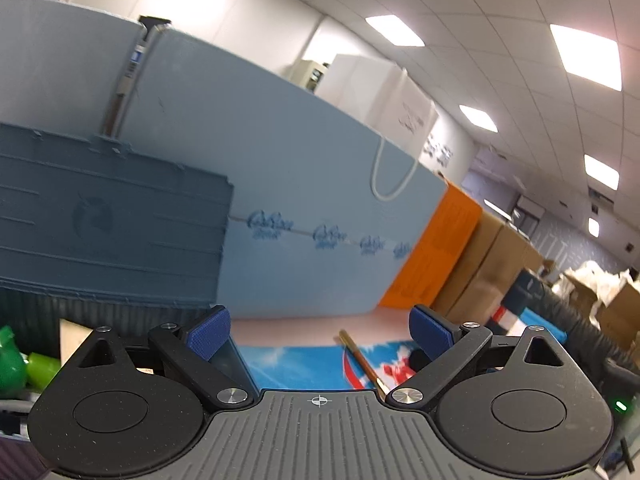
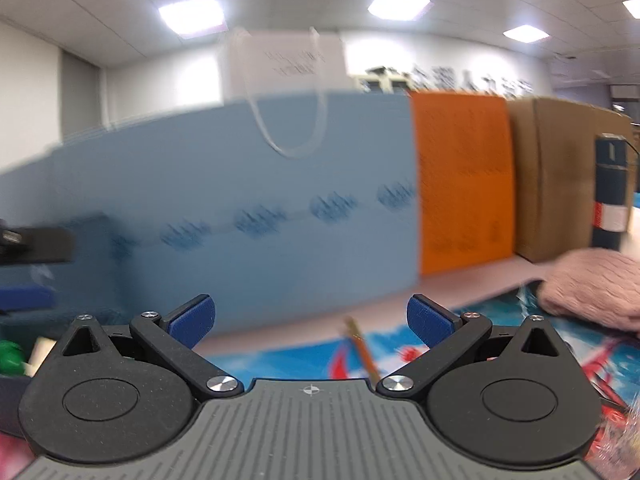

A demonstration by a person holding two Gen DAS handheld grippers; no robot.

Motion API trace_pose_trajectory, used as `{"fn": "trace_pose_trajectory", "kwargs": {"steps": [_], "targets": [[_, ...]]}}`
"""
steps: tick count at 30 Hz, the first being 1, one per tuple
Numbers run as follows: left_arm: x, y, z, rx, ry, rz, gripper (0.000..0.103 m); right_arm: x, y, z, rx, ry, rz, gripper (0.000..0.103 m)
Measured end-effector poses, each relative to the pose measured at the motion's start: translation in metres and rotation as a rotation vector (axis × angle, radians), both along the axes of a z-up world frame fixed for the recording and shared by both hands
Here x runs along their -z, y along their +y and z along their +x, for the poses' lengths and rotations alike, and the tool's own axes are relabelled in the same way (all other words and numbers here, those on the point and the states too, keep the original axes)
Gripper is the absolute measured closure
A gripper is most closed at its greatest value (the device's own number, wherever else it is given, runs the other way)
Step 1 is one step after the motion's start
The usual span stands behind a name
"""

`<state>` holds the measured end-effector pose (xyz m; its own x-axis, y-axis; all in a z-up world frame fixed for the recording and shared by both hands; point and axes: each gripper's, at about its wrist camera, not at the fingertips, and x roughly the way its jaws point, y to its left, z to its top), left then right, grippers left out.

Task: Organize rigid objects
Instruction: 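Withdraw the left tool from the box while moving the right tool to the orange pen, then close the right gripper on the orange gold-capped pen and lift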

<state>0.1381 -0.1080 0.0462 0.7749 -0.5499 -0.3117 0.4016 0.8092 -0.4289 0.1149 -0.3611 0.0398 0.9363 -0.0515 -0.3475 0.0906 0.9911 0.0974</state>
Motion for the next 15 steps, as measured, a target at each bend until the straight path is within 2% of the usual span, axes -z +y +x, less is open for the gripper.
{"fn": "trace_pose_trajectory", "kwargs": {"steps": [6,15], "targets": [[0.012,0.003,0.008,-0.015,0.057,0.040,0.005,0.024,-0.015,0.037,0.009,0.107,-0.014,0.000],[0.016,0.006,0.009,0.004,0.079,0.025,0.005,0.050,-0.007,0.082,-0.008,0.223,-0.088,0.000]]}}
